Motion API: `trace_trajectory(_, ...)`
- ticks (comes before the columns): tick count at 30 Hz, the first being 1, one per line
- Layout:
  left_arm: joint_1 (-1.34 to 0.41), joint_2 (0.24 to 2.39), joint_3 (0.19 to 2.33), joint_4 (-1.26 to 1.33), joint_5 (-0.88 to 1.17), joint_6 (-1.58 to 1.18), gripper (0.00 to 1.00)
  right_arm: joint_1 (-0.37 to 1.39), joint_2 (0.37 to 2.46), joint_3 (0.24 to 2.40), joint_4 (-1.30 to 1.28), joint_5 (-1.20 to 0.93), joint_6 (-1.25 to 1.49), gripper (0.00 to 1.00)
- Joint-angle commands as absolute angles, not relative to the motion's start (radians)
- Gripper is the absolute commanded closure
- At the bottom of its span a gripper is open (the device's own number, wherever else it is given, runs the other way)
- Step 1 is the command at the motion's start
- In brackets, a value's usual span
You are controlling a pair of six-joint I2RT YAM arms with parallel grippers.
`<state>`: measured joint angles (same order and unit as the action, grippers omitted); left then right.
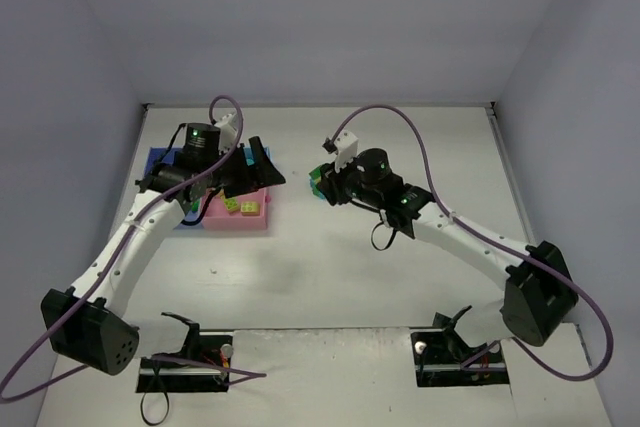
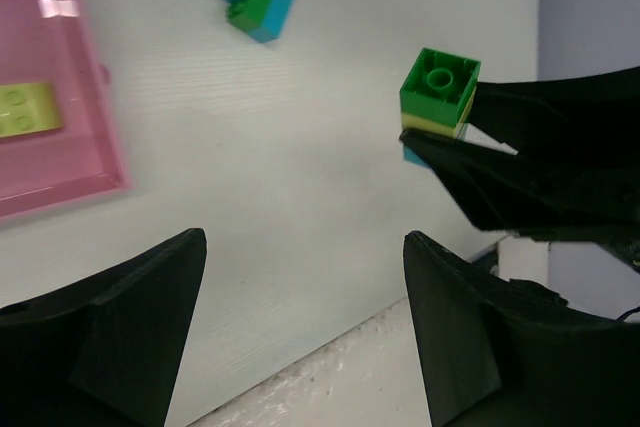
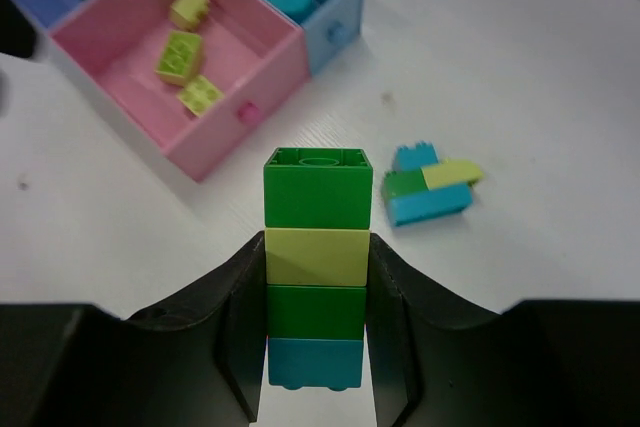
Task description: Sort the legos into containers by color
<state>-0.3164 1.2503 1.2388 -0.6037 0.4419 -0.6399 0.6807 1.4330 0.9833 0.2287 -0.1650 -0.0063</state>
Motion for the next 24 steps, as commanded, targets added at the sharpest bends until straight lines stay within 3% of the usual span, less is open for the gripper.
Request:
trace_trajectory(1, -0.368, 1.255, 1.298, -0.444, 0.524, -0.729, 0.27, 0.735, 1.358, 0.974, 0.353, -0.218, -0.006, 1.00)
trace_trajectory(11, -0.457, 1.258, 1.296, -0.282, 0.519, -0.773, 0.27, 0.778, 1.322, 1.019, 0.356, -0.279, -0.017, 1.00)
trace_trajectory(20, -0.494, 1.304, 1.295, -0.295, 0.491, -0.753, 0.28, 0.779, 1.316, 1.031, 0.365, -0.322, -0.008, 1.00)
trace_trajectory(24, -0.502, 1.312, 1.290, -0.290, 0.474, -0.747, 0.34, 0.778, 1.307, 1.023, 0.377, -0.336, 0.000, 1.00)
